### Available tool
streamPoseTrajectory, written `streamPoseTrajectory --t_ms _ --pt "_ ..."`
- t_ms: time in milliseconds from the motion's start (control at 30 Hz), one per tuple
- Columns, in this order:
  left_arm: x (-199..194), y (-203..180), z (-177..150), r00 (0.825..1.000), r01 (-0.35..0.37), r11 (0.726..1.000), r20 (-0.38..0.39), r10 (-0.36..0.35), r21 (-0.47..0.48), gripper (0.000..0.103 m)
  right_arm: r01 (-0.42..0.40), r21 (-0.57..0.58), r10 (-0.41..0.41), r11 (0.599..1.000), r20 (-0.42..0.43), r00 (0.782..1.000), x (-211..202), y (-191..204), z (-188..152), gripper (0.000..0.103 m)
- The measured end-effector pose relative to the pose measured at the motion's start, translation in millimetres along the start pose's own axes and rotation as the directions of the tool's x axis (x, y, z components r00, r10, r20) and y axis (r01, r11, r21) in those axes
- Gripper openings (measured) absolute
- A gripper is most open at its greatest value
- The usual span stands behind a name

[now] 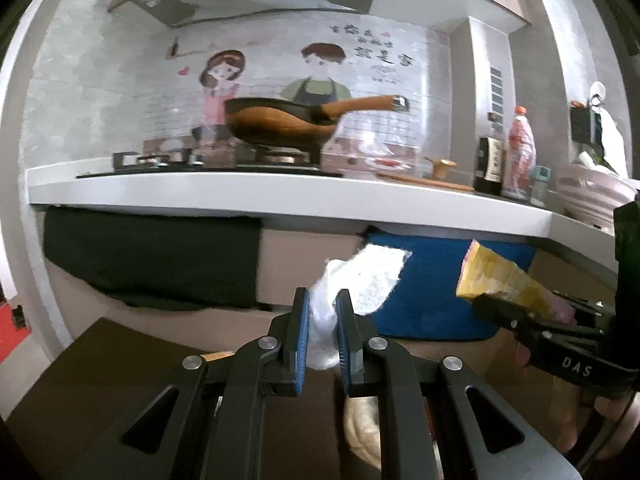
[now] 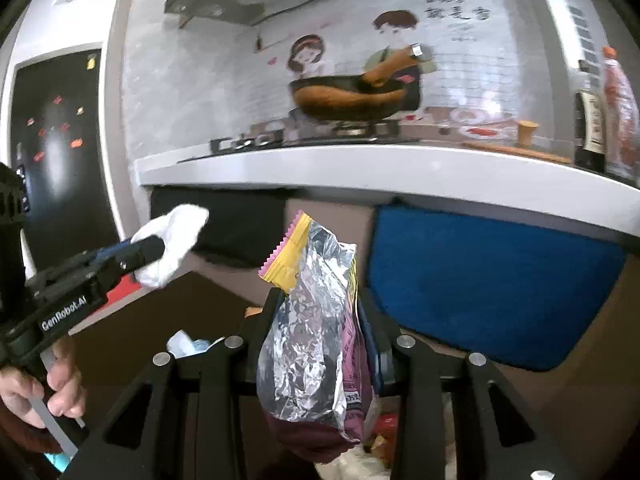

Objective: Collect trash
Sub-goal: 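Carry the white tissues and silver foil bag over the bin and open both grippers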

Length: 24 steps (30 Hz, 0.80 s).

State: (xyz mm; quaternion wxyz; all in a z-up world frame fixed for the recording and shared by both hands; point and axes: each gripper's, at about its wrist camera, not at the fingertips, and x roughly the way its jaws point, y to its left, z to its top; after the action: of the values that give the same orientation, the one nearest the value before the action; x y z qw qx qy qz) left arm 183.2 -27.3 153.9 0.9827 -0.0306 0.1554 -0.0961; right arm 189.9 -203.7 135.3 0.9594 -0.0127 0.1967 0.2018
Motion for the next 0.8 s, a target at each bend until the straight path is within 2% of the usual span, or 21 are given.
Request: streamPoseTrajectory --t_ms 333,800 --pt "34.1 -40.0 -20.2 0.995 0.073 0.997 -0.064 -0.072 0.0 0.013 0.071 0.049 -0.071 0.996 -0.008 0.997 -6.4 -42.0 -15.4 0.033" --pt "78.4 -60.8 -50.6 0.982 0.111 0.994 -0.155 -0.108 0.015 0.013 0.096 0.119 -0.088 0.988 -0.071 0.994 17.1 -77.2 -48.6 0.033"
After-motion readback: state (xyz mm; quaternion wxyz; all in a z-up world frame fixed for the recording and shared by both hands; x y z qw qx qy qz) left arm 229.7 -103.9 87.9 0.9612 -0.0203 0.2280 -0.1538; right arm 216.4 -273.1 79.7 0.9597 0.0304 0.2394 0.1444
